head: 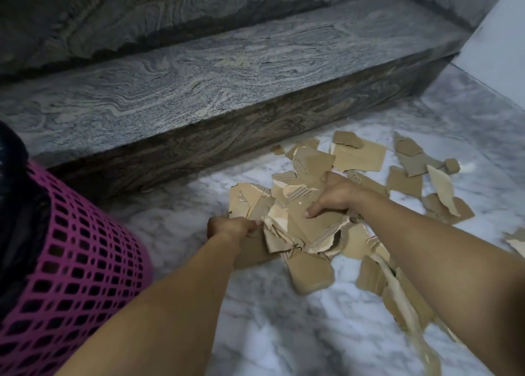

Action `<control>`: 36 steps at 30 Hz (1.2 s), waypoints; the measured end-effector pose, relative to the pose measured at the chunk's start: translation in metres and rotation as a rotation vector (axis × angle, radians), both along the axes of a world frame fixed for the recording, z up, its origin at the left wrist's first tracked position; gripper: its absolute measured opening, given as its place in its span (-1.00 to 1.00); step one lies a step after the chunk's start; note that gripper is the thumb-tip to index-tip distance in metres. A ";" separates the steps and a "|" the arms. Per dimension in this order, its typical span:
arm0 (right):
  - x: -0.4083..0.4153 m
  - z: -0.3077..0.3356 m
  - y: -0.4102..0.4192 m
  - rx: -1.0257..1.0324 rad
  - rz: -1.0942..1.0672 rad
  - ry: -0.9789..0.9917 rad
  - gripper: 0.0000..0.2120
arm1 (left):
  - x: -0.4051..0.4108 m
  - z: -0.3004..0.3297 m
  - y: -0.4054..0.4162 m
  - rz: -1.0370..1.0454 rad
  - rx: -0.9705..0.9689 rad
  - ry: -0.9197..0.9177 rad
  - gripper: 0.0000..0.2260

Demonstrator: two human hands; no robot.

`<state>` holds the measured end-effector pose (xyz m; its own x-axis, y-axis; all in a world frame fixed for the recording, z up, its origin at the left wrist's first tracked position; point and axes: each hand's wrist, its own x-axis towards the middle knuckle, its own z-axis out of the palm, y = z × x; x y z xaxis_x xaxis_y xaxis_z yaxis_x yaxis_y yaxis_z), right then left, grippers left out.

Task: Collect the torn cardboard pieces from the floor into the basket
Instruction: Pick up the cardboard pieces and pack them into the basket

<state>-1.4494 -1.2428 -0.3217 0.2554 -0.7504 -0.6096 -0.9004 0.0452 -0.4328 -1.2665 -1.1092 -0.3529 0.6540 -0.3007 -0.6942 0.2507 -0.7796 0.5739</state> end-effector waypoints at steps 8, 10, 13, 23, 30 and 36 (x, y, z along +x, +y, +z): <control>-0.018 0.030 0.020 0.013 -0.127 -0.116 -0.09 | 0.001 0.025 -0.002 -0.118 -0.074 -0.003 -0.68; -0.027 0.050 0.023 -0.016 -0.162 -0.137 -0.03 | 0.006 0.039 -0.001 -0.143 -0.096 -0.049 -0.69; -0.040 0.090 0.033 -0.053 -0.228 -0.165 -0.16 | 0.010 0.069 0.000 -0.202 -0.138 -0.075 -0.66; -0.063 0.241 0.082 -0.216 -0.367 -0.166 -0.61 | 0.020 0.191 0.023 -0.378 -0.259 -0.071 -0.57; -0.026 0.277 0.105 -0.296 -0.371 -0.256 -0.42 | 0.039 0.253 0.041 -0.429 -0.358 -0.120 -0.51; 0.018 0.310 0.116 -0.286 -0.331 -0.375 -0.56 | 0.080 0.309 0.082 -0.379 -0.404 -0.165 -0.49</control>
<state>-1.4318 -1.1268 -0.0118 0.1387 -0.9490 -0.2832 -0.6406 0.1321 -0.7564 -1.1865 -1.0267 -0.0442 0.5391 -0.7550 -0.3733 -0.1212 -0.5082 0.8527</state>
